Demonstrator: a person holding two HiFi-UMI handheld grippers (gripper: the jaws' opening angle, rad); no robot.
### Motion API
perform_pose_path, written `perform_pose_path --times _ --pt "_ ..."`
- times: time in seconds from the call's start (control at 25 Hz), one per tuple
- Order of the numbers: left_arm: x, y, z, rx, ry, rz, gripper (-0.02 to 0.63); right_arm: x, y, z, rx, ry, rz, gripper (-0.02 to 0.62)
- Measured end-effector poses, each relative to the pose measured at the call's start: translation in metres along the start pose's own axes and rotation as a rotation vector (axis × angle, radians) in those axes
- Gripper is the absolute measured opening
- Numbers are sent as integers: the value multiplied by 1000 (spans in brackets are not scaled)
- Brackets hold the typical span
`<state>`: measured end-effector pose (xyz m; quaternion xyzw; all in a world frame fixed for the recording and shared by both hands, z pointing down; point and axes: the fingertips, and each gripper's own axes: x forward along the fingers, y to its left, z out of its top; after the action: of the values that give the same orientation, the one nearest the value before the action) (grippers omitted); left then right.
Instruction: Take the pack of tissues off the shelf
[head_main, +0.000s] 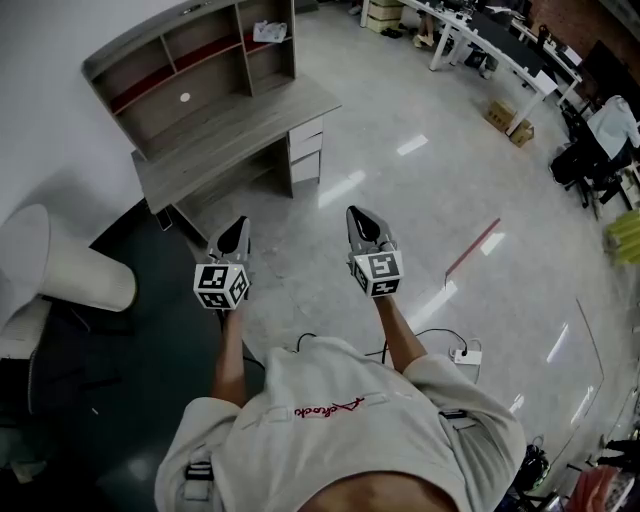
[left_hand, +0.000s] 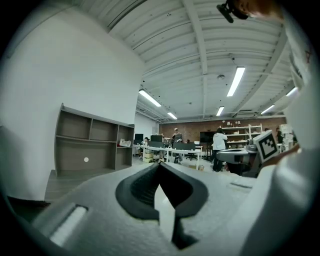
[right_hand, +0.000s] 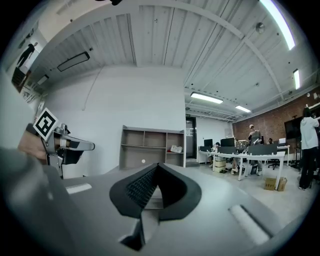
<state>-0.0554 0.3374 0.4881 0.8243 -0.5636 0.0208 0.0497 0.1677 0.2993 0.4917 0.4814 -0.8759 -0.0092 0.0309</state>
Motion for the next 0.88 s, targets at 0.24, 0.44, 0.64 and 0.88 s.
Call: perform_pose_path --times 0.24,0.44,0.64,0.88 --pt "17 -7 -1 -2 -1 3 -2 3 -13 -5 13 -5 25 6" --pt "39 -18 -1 -1 -1 2 -2 9 -27 -6 1 -10 55 6" --pt "55 -30 -2 -10 -8 -6 -2 16 -34 -11 -5 -3 94 6" --pt "69 -36 -10 -18 -4 -10 -2 25 -38 -20 -17 7 117 6"
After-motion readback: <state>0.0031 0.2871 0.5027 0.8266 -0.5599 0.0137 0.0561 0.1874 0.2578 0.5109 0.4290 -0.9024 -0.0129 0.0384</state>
